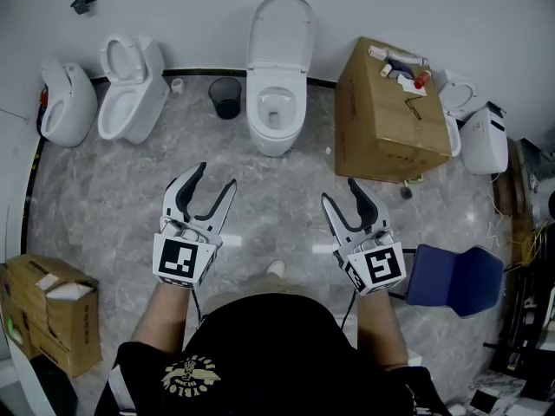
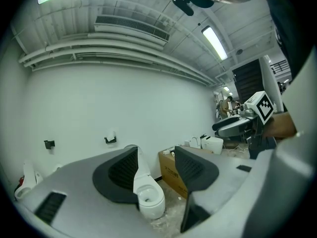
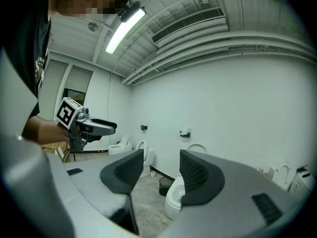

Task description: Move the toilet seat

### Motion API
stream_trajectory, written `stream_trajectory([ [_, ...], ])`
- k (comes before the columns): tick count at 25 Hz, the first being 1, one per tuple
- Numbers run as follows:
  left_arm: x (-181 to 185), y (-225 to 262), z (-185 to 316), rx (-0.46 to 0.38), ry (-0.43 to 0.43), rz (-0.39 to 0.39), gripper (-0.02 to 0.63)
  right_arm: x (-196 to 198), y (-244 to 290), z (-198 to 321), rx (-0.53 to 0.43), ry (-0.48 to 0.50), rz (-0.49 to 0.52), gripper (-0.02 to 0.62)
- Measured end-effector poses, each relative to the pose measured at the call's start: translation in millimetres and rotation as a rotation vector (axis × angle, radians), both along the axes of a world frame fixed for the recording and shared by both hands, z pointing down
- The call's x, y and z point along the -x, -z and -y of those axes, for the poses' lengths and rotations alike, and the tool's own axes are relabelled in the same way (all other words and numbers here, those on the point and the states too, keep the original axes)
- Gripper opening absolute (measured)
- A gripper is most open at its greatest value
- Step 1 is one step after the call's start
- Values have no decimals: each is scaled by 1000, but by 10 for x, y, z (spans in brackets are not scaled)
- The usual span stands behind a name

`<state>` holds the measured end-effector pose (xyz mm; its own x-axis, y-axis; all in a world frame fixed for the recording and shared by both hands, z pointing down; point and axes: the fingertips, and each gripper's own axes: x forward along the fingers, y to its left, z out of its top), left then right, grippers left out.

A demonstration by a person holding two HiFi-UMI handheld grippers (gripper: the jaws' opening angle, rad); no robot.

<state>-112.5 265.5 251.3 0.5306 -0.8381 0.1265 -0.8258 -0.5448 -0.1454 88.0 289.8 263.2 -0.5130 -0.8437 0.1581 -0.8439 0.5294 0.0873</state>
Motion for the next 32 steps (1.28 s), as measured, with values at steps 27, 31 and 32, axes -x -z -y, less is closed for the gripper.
stream_trajectory([
  [27, -429, 70, 504, -28, 59, 38, 222, -515, 66, 717, -43, 47, 26, 221],
  [31, -416, 83, 640, -42, 49, 24, 222, -453, 61, 814, -43, 48, 20, 221],
  [32, -413, 71, 684, -41, 47, 24, 222, -438, 55, 845, -41, 49, 18, 221],
])
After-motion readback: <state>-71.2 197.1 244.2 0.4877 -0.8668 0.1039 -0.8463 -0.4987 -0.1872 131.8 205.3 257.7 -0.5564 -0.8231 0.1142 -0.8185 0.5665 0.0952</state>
